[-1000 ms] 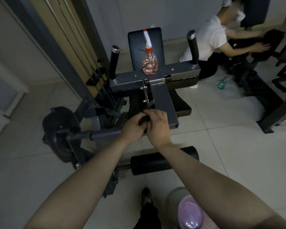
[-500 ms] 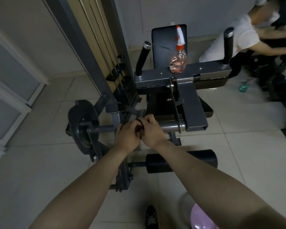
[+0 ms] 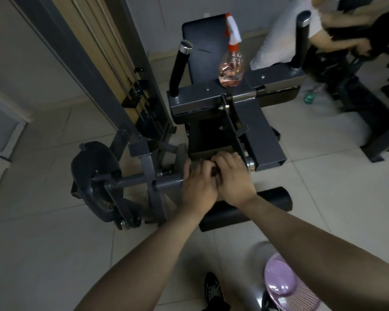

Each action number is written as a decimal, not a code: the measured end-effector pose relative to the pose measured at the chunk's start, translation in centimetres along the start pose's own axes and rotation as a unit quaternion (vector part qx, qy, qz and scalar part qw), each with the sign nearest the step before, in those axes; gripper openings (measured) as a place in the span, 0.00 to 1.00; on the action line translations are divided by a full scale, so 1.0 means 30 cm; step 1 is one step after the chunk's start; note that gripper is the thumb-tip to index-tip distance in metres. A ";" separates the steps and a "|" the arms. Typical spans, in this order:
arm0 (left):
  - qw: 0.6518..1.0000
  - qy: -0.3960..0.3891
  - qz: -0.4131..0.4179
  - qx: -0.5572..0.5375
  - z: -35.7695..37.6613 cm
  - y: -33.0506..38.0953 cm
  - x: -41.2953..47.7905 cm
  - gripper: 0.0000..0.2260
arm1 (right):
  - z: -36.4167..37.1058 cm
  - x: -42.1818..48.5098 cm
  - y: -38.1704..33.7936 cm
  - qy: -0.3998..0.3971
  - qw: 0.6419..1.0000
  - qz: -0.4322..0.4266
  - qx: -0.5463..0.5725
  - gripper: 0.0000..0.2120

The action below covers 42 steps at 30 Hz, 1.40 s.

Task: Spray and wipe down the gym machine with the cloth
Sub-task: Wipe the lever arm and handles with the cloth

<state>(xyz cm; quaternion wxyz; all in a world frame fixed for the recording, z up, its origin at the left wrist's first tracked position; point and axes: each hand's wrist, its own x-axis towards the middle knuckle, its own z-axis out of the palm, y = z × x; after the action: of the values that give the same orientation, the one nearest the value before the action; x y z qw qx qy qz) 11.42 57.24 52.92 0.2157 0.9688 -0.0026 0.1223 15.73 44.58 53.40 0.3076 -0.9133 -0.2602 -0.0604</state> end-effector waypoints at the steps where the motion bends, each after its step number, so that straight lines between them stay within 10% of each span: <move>1: 1.000 0.001 0.018 -0.003 0.027 0.040 0.011 0.07 | -0.025 -0.015 0.031 0.009 1.000 0.003 0.006 0.18; 9: 0.999 -0.018 0.022 0.019 -0.050 -0.061 -0.029 0.09 | 0.045 -0.030 -0.069 0.032 0.999 0.033 0.022 0.14; 17: 0.964 0.005 -0.113 -0.242 -0.071 -0.029 -0.059 0.31 | -0.072 0.063 -0.089 -0.013 1.000 0.003 0.002 0.09; 23: 0.995 -0.055 -0.080 -0.039 0.042 0.173 0.033 0.29 | -0.228 -0.046 0.234 0.244 0.964 0.103 -0.022 0.12; 36: 0.991 -0.012 -0.115 0.074 0.168 0.283 0.043 0.39 | -0.193 -0.084 0.220 0.053 0.992 0.094 -0.059 0.16; 42: 0.996 -0.025 -0.081 0.017 0.197 0.357 0.029 0.40 | -0.250 -0.086 0.360 0.150 0.963 0.204 0.086 0.13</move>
<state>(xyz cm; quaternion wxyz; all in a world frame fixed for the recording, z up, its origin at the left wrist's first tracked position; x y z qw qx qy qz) 13.04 45.08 52.42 0.2087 0.9719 0.0726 0.0807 19.41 31.72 53.00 0.4262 -0.8976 -0.0229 -0.1104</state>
